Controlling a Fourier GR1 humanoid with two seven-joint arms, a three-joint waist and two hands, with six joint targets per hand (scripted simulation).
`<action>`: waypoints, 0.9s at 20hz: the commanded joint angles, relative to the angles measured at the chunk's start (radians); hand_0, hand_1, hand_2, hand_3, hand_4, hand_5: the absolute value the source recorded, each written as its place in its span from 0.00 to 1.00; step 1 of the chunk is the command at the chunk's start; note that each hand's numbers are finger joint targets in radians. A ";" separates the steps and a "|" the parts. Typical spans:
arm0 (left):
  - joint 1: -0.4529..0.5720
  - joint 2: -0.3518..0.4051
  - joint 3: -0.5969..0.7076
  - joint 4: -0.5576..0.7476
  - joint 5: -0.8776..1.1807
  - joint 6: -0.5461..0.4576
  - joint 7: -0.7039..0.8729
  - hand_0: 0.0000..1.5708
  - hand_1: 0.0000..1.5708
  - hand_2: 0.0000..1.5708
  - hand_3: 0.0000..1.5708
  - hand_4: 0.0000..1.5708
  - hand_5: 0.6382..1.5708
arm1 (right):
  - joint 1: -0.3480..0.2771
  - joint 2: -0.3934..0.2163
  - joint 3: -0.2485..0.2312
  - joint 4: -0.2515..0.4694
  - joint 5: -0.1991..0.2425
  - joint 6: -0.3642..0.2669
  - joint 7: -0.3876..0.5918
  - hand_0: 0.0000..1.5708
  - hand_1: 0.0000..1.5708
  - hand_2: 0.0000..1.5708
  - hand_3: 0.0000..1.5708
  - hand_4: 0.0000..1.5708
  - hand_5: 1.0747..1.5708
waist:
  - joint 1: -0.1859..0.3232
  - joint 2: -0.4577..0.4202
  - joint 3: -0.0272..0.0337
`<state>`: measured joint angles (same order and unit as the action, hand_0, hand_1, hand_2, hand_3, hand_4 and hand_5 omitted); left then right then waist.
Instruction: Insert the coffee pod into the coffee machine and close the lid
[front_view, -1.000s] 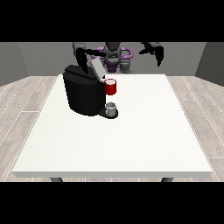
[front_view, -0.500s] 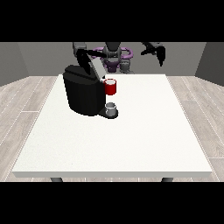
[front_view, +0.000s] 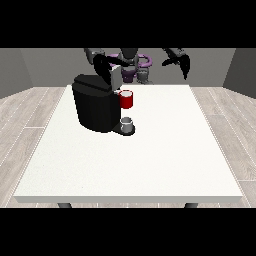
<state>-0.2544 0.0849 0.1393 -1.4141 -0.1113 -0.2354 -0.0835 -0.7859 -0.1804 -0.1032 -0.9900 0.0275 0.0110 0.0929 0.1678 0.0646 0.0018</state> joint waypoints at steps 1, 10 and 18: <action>0.012 -0.029 -0.043 -0.023 -0.015 0.005 -0.015 0.00 0.00 0.00 0.00 0.23 1.00 | -0.084 0.013 0.018 0.011 0.026 -0.016 -0.014 0.00 0.00 0.00 0.00 0.07 1.00 | 0.065 0.026 -0.0019; -0.027 0.011 -0.037 0.016 -0.004 -0.038 -0.029 0.00 0.00 0.00 0.00 0.23 1.00 | -0.098 0.057 0.110 -0.068 0.119 -0.066 0.009 0.00 0.00 0.00 0.00 0.07 1.00 | 0.101 0.061 -0.0025; -0.091 -0.023 -0.064 0.001 -0.019 -0.010 -0.023 0.00 0.00 0.00 0.00 0.25 1.00 | -0.187 -0.012 0.085 -0.105 0.136 -0.054 0.108 0.00 0.00 0.00 0.00 0.15 1.00 | 0.178 0.105 -0.0017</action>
<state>-0.3230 0.0717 0.0802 -1.4090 -0.1290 -0.2536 -0.0952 -0.8928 -0.2708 -0.0817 -1.0556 0.1654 -0.0689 0.3179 0.2688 0.1537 0.0230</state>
